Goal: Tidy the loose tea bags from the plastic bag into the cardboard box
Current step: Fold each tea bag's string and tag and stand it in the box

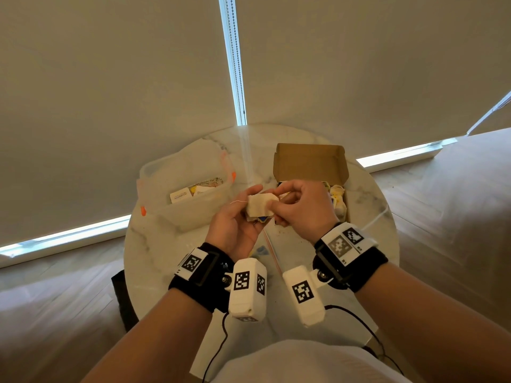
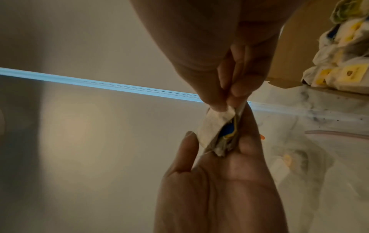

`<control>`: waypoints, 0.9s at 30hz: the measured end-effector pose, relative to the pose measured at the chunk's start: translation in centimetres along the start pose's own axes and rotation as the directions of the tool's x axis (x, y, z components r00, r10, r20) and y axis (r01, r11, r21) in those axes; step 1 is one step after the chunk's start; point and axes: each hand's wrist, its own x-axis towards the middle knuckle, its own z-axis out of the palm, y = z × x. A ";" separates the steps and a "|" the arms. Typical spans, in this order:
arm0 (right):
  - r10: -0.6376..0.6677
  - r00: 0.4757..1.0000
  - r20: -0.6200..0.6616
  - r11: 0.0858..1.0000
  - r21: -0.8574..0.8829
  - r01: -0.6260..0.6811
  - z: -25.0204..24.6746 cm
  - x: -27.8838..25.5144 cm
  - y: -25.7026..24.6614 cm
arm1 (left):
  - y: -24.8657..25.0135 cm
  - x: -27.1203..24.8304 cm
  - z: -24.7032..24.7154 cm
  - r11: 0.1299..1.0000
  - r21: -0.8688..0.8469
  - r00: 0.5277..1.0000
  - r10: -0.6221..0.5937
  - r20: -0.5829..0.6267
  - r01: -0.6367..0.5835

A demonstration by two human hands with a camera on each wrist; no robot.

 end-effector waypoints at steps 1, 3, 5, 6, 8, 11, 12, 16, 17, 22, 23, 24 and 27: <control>-0.031 0.999 -0.017 0.998 -0.055 0.030 0.1 0.1 0.2 | -0.1 0.0 0.0 1.000 -0.002 1.000 0.001 -0.002 -0.001; -0.075 0.996 -0.042 0.992 -0.110 0.070 0.2 0.3 0.5 | -0.2 0.1 -0.1 1.000 -0.003 1.000 0.005 -0.001 -0.005; -0.119 0.992 -0.035 0.982 -0.154 0.112 0.2 0.5 0.6 | -0.2 0.1 -0.1 1.000 -0.011 1.000 0.005 0.002 -0.005; -0.140 0.990 -0.024 0.975 -0.175 0.134 0.1 0.5 0.6 | -0.2 0.1 -0.2 1.000 -0.018 1.000 0.007 0.004 -0.007; -0.163 0.987 -0.013 0.970 -0.183 0.158 0.1 0.6 0.6 | -0.2 0.1 -0.3 0.999 -0.034 1.000 0.011 0.007 -0.011; -0.179 0.984 -0.021 0.967 -0.187 0.172 0.0 0.8 0.6 | -0.2 -0.1 -0.3 0.999 -0.048 1.000 0.012 0.010 -0.012; -0.189 0.982 -0.026 0.964 -0.193 0.180 0.1 0.9 0.7 | -0.2 -0.1 -0.3 0.999 -0.052 1.000 0.013 0.013 -0.013; -0.260 0.964 -0.051 0.944 -0.225 0.242 0.2 1.0 0.9 | -0.1 0.0 -0.3 0.997 -0.075 1.000 0.020 0.013 -0.019; -0.273 0.960 -0.057 0.940 -0.228 0.254 0.2 0.9 0.9 | -0.1 0.0 -0.2 0.997 -0.080 1.000 0.021 0.008 -0.021; -0.327 0.942 -0.081 0.926 -0.228 0.302 0.6 0.9 1.2 | 0.1 0.2 -0.1 0.995 -0.098 1.000 0.012 0.001 -0.012; -0.324 0.943 -0.080 0.927 -0.224 0.300 0.6 1.0 1.2 | 0.0 0.2 -0.1 0.995 -0.096 1.000 0.010 -0.003 -0.010; -0.315 0.946 -0.074 0.930 -0.220 0.293 0.6 1.0 1.2 | -0.1 0.2 -0.2 0.996 -0.092 1.000 0.010 -0.006 -0.010; -0.285 0.958 -0.036 0.947 -0.164 0.275 0.3 1.1 0.9 | -0.2 0.2 -0.3 0.997 -0.072 1.000 0.005 -0.012 -0.006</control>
